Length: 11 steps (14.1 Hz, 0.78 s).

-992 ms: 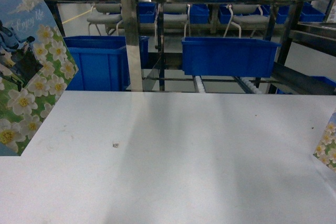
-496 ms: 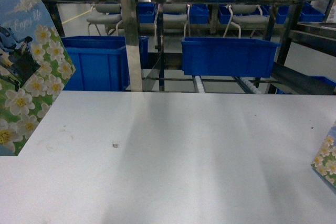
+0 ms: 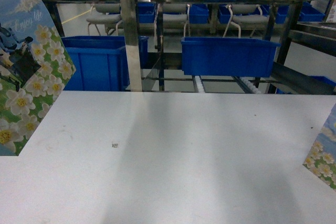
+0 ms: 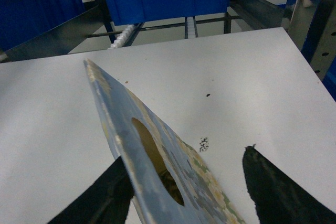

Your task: Move flower gift bag to table near conveyor

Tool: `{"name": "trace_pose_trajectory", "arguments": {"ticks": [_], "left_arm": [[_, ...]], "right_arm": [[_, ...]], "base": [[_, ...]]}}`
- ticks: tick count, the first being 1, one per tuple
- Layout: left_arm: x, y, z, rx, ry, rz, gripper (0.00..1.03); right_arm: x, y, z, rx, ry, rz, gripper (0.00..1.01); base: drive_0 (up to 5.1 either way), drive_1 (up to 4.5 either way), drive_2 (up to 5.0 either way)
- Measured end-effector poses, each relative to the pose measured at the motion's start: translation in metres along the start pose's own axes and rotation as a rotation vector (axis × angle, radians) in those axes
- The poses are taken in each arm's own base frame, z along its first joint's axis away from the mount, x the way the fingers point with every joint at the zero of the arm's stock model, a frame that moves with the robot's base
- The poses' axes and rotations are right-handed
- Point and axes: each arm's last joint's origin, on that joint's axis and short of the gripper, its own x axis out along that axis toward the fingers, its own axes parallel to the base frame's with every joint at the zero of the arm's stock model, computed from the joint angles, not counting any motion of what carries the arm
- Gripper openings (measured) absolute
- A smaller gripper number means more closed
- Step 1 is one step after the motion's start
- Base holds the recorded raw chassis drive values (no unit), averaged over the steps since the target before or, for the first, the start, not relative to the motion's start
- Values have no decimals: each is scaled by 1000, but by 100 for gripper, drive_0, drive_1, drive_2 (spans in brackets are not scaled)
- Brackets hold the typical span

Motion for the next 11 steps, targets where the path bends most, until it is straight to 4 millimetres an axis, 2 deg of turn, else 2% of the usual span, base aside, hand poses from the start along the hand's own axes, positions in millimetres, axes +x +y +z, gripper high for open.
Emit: {"name": "trace_pose_trajectory", "arguments": {"ticks": [1, 3, 4, 6, 11], "left_arm": [[0, 0, 0, 0, 0, 0, 2], [0, 0, 0, 0, 0, 0, 2], [0, 0, 0, 0, 0, 0, 2], [0, 0, 0, 0, 0, 0, 2], [0, 0, 0, 0, -1, 0, 2]], "right_arm": [[-8, 7, -1, 1, 13, -13, 76], [-21, 13, -2, -1, 23, -32, 100], [-25, 14, 0, -3, 15, -41, 97], [-31, 17, 4, -6, -6, -48, 98], [-34, 17, -2, -3, 22, -39, 98]], "base": [[-510, 236, 236], [-510, 236, 236], [-510, 236, 236], [-510, 236, 236], [-510, 236, 236]]}}
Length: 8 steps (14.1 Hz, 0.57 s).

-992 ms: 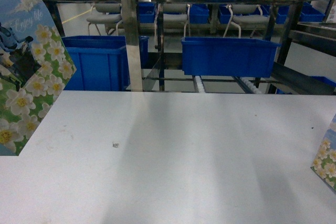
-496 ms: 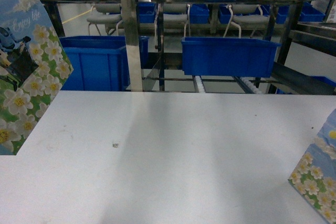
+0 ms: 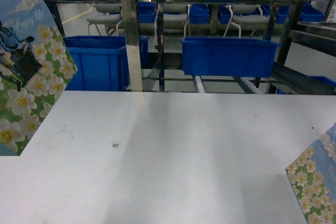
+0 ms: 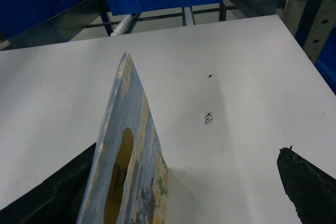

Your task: Move flower gift bag to table near conveyor

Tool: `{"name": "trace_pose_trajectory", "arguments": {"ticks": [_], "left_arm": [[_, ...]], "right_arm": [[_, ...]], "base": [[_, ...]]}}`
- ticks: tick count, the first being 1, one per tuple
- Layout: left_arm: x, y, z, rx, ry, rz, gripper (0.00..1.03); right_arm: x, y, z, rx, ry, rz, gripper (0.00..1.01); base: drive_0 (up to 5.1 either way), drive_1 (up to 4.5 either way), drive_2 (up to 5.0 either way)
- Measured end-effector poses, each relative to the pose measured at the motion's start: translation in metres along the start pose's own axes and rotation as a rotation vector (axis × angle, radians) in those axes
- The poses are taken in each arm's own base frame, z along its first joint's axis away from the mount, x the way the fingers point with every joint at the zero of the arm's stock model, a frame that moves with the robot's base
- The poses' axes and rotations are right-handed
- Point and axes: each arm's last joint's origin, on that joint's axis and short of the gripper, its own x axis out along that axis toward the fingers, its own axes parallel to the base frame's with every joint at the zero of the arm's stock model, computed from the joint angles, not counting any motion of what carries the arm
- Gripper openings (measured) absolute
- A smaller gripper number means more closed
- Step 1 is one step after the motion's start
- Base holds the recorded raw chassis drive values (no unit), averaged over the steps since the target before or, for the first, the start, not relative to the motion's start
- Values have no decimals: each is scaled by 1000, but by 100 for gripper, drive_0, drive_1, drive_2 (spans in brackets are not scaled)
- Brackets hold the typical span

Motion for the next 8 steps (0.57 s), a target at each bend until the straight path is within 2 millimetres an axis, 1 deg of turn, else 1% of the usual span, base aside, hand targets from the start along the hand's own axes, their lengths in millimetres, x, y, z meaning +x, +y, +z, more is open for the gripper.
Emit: {"name": "trace_pose_trajectory", "arguments": {"ticks": [2, 5, 7, 8], "left_arm": [[0, 0, 0, 0, 0, 0, 2], [0, 0, 0, 0, 0, 0, 2], [0, 0, 0, 0, 0, 0, 2], [0, 0, 0, 0, 0, 0, 2]], "right_arm": [[6, 0, 6, -5, -25, 8, 98], [16, 4, 21, -22, -87, 26, 98], [19, 11, 37, -39, -153, 40, 98], [18, 16, 41, -51, -173, 51, 98]], "base": [[0, 0, 0], [0, 0, 0], [0, 0, 0], [0, 0, 0]]}}
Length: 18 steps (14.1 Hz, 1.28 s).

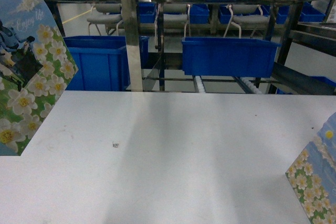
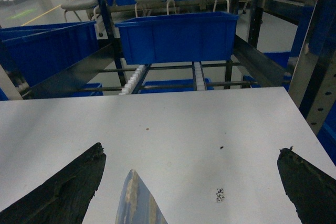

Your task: Move flower gift bag to table near conveyor

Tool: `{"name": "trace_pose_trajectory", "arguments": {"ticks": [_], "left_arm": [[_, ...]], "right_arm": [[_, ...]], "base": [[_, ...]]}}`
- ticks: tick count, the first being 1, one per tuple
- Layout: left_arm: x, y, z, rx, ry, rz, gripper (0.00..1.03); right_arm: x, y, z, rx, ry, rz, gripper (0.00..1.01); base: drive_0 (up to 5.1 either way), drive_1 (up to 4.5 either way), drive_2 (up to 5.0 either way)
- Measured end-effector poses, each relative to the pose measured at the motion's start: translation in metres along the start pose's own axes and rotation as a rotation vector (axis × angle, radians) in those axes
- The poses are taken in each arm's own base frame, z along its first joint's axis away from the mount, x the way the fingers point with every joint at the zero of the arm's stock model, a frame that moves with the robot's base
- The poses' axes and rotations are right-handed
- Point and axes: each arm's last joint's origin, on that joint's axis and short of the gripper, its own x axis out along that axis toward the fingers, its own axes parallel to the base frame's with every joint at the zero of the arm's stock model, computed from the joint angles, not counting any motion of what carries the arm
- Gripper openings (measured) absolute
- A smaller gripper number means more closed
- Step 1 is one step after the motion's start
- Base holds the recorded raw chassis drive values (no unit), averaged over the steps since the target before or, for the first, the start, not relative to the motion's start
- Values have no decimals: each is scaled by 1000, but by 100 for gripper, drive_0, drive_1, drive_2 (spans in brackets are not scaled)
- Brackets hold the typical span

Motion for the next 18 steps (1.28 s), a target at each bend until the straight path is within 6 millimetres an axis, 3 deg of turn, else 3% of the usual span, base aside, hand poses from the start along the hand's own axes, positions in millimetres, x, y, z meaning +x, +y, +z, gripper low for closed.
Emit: {"name": "trace_pose_trajectory", "arguments": {"ticks": [4, 8, 11, 15, 18], "left_arm": [[0, 0, 0, 0, 0, 0, 2], [0, 0, 0, 0, 0, 0, 2], [0, 0, 0, 0, 0, 0, 2], [0, 0, 0, 0, 0, 0, 2], [0, 0, 0, 0, 0, -1, 2]], "right_arm": [[-14, 11, 22, -29, -90, -31, 98], [-66, 37, 47, -93, -257, -92, 98], [-109, 39, 71, -79, -457, -161, 98], [-157, 42, 84, -75, -480, -212, 98], [-160, 42, 84, -75, -477, -211, 98]], "base": [[0, 0, 0], [0, 0, 0], [0, 0, 0], [0, 0, 0], [0, 0, 0]]}}
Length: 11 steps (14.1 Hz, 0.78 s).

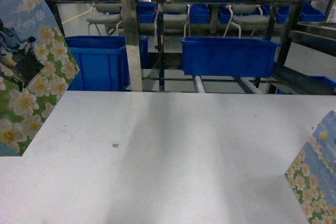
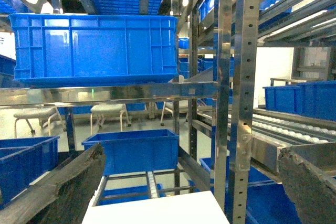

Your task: Move flower gift bag to table near conveyor

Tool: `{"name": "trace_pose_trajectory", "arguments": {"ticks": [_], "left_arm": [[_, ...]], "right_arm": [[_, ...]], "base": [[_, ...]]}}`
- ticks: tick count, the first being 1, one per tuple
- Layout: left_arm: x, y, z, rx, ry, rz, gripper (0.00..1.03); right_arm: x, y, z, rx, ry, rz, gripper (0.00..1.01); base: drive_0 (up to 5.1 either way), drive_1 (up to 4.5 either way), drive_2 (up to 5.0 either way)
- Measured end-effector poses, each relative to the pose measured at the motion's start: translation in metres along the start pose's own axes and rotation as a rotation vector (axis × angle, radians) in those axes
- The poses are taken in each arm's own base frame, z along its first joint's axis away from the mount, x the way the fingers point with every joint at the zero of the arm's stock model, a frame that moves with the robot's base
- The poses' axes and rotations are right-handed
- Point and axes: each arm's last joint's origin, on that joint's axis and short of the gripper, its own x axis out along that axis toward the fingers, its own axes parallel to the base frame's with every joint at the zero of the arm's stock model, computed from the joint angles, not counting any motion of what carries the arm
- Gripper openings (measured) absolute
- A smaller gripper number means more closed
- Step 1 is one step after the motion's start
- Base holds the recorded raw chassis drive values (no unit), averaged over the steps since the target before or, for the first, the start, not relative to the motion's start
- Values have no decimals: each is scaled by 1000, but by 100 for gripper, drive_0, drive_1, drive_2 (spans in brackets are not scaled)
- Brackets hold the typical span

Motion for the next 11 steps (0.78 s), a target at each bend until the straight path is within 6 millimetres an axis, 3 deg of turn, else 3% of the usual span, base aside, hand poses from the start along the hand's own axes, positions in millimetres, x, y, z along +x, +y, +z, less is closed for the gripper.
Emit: {"name": "trace_pose_trajectory", "arguments": {"ticks": [3, 7, 11], "left_arm": [[0, 0, -1, -7, -9, 21, 2], [14, 0, -30, -13, 15, 75, 2], [40, 18, -78, -22, 35, 181, 2]], "right_arm": [[0, 0, 1, 2, -8, -1, 98], [0, 0, 1, 2, -6, 0, 98], [0, 0, 1, 2, -6, 0, 98]], "base": [[0, 0, 0], [0, 0, 0], [0, 0, 0]]}}
